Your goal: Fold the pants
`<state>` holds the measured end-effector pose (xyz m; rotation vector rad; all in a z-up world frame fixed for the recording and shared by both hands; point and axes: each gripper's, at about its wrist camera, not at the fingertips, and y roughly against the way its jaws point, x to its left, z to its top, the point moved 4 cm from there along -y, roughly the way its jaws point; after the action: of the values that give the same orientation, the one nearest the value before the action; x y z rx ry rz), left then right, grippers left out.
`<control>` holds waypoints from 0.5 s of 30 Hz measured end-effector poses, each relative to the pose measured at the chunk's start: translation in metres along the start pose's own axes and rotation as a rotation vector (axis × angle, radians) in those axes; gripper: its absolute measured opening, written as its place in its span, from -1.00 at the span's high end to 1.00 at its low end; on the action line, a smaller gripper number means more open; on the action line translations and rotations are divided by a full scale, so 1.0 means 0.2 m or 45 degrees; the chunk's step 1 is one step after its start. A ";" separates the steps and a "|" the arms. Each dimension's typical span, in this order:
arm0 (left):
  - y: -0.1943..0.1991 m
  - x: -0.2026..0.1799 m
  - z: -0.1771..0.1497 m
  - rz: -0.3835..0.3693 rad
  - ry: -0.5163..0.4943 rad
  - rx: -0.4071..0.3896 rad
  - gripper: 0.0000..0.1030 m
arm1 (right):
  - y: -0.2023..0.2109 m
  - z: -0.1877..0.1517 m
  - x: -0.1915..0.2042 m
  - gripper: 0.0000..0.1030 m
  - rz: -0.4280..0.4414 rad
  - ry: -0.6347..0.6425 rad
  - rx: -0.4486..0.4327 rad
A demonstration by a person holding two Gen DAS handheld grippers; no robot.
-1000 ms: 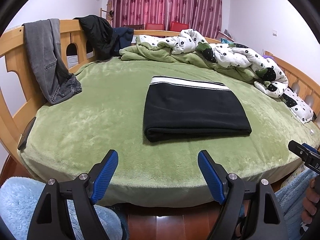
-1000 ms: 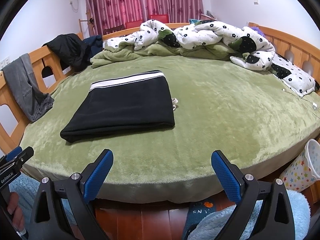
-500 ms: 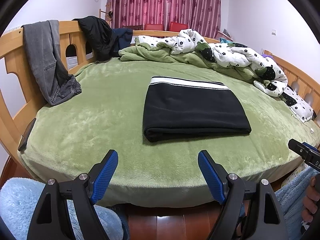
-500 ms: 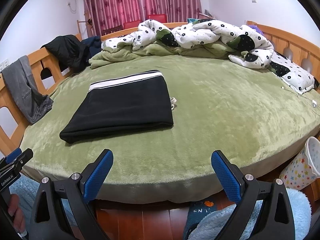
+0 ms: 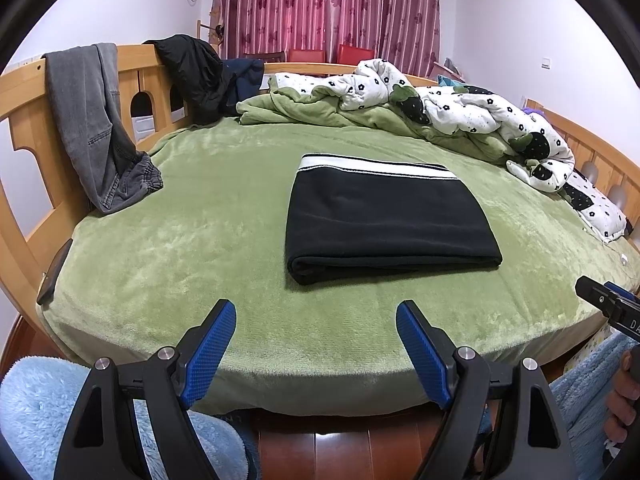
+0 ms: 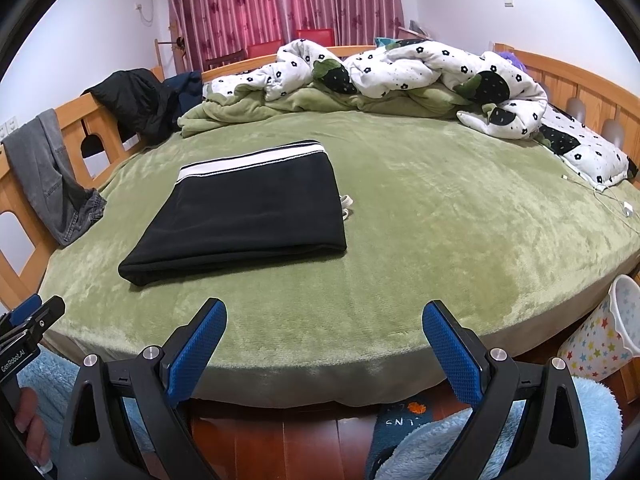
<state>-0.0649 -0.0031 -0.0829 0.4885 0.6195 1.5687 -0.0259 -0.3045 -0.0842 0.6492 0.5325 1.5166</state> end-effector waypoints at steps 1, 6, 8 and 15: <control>0.00 0.00 0.00 0.000 0.000 -0.001 -0.58 | 0.00 0.00 0.00 -0.89 0.000 0.000 0.000; 0.00 0.00 0.00 -0.001 -0.001 -0.003 -0.58 | 0.00 0.00 0.00 -0.89 0.000 -0.002 0.000; 0.00 0.00 0.00 -0.001 0.000 -0.003 -0.58 | 0.00 0.00 0.00 -0.89 0.000 -0.002 0.002; 0.00 0.00 0.00 -0.003 0.000 -0.004 -0.59 | 0.00 -0.01 0.01 -0.89 -0.003 -0.010 0.003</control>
<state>-0.0654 -0.0026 -0.0826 0.4855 0.6175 1.5675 -0.0275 -0.3030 -0.0854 0.6561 0.5290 1.5106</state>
